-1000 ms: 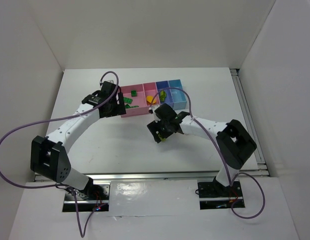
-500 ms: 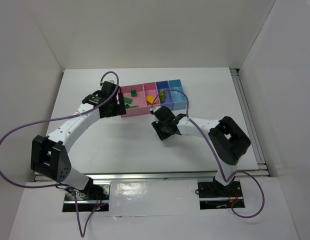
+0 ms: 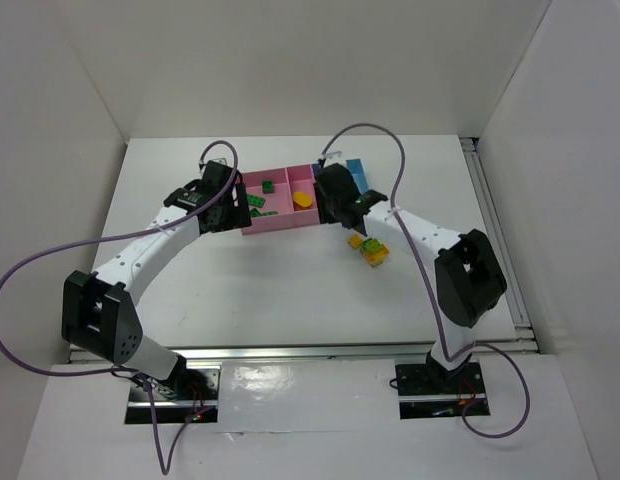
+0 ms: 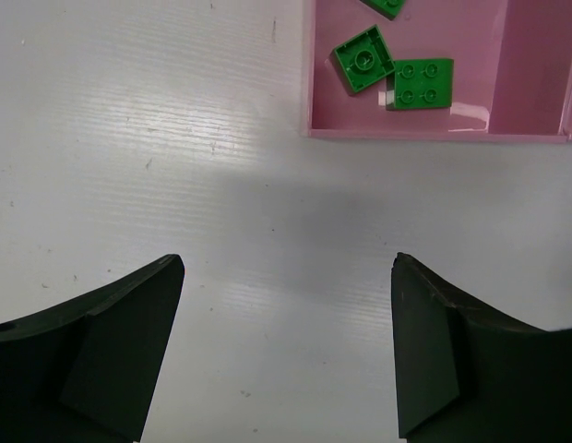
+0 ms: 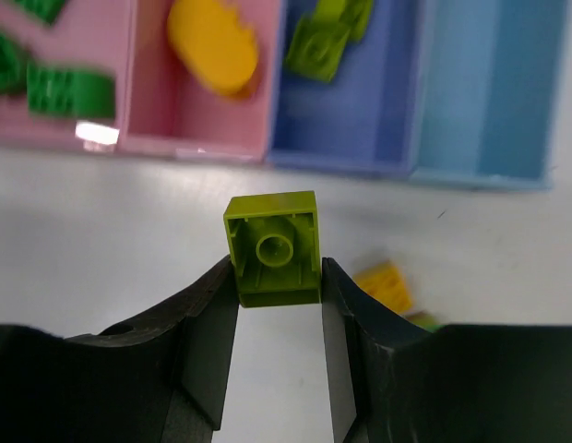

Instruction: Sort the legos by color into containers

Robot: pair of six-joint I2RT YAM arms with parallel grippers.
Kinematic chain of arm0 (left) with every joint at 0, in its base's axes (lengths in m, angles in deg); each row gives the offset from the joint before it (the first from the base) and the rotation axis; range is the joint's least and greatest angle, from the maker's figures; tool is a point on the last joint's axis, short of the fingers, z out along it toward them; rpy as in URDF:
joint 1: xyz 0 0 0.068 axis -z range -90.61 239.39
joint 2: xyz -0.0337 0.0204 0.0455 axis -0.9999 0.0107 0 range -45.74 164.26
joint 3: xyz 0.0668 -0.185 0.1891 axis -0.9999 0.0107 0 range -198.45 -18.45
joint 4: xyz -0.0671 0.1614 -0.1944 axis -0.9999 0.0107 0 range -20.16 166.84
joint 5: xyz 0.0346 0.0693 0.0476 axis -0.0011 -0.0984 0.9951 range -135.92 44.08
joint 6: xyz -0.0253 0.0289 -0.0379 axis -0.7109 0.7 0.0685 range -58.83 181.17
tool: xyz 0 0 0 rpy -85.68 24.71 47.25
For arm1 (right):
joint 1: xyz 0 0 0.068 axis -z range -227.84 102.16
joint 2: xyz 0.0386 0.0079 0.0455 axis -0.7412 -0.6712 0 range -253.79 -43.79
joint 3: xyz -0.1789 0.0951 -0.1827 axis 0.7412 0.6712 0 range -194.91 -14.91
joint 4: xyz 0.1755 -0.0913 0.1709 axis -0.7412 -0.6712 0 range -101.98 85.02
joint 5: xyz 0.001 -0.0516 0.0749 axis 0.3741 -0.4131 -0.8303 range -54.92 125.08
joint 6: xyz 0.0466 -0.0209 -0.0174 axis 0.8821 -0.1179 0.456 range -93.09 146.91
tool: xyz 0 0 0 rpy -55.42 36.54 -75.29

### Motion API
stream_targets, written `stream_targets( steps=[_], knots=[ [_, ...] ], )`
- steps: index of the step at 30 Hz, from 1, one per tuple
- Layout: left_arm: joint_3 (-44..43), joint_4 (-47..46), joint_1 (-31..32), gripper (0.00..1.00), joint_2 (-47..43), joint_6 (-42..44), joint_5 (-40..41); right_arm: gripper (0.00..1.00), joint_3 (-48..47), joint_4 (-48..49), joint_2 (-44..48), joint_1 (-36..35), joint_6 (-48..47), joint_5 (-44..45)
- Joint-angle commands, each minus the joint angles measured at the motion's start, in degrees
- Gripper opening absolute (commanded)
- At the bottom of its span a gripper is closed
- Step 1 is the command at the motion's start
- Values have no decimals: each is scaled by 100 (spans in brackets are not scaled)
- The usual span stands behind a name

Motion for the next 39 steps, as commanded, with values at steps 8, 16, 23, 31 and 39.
stream_targets(
  steps=[8,16,23,31,39],
  knots=[
    [-206,16,-39,92,-140,135,163,33,-2508,-191,-1765,714,-140,533],
    [-101,16,-39,92,-246,188,215,65,-3416,-324,-2051,873,-212,418],
    [-101,16,-39,92,-185,188,163,47,-1580,-173,-462,925,350,823],
    [-101,16,66,92,52,188,101,74,994,-840,1185,1031,1072,692],
    [-276,16,190,92,308,135,-4,75,1516,-711,1222,1031,308,6]
  ],
)
